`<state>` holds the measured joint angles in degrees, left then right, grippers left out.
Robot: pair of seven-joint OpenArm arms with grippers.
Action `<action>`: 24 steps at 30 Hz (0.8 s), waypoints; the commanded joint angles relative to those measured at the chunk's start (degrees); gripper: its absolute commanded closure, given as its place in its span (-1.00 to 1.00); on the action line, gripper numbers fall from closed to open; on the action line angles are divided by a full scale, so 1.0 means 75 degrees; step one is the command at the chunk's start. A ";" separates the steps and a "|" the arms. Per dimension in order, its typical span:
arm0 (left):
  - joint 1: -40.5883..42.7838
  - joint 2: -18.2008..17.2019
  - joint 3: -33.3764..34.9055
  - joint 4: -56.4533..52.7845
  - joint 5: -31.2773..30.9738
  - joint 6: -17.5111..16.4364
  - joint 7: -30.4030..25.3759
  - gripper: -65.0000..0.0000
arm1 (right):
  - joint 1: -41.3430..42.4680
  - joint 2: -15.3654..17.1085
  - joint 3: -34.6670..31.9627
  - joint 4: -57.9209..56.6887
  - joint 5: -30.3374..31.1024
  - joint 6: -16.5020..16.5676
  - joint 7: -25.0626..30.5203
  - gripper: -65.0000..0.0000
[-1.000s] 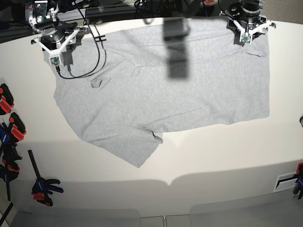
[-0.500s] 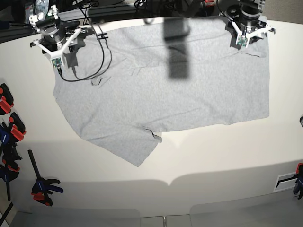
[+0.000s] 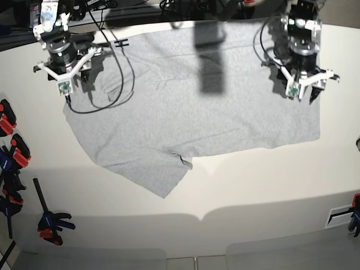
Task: Fold the T-shirt properly
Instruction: 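Release the shoulders and move both grippers down to the shirt's side edges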
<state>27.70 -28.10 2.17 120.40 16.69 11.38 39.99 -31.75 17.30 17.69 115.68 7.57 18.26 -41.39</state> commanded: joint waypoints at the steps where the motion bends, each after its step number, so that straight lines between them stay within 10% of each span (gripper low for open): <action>1: -0.0131 -0.0070 -0.0044 0.0187 0.0119 0.0079 -0.0050 0.11 | 0.0085 0.0085 0.0038 0.0154 0.0023 -0.0006 -0.0026 0.18; 12: -0.0370 -0.0070 -0.0044 0.0189 0.0656 0.0079 -0.1702 -0.29 | 0.1367 0.0082 0.0038 0.0157 0.0653 0.0006 -0.0766 0.18; 20: -0.0810 -0.0067 -0.0044 0.0189 0.0656 0.0629 0.0376 -0.34 | 0.2396 0.0085 0.0038 0.0154 0.2430 0.0533 -0.0775 0.18; 24: -0.0810 -0.0070 -0.0044 0.0175 0.0656 0.0883 -0.0189 -0.34 | 0.2804 0.0082 0.0038 0.0154 0.3319 0.1221 -0.0743 0.18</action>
<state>22.02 -28.10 2.17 120.64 20.47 16.60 39.18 -11.40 17.28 17.74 115.68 31.90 26.79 -48.51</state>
